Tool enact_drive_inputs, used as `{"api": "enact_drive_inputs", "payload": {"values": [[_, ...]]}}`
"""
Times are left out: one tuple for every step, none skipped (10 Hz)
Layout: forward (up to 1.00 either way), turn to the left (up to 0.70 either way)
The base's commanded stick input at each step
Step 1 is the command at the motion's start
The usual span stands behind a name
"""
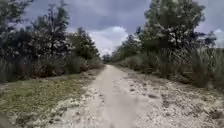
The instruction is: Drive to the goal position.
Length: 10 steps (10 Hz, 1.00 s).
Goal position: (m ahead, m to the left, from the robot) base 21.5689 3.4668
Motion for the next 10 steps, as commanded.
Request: {"api": "enact_drive_inputs", "payload": {"values": [[0.5, 0.01], [0.5, 0.01], [0.5, 0.01], [0.5, 0.01], [0.5, 0.01], [0.5, 0.01], [0.5, 0.01], [0.5, 0.01], [0.5, 0.01], [0.5, 0.01]]}}
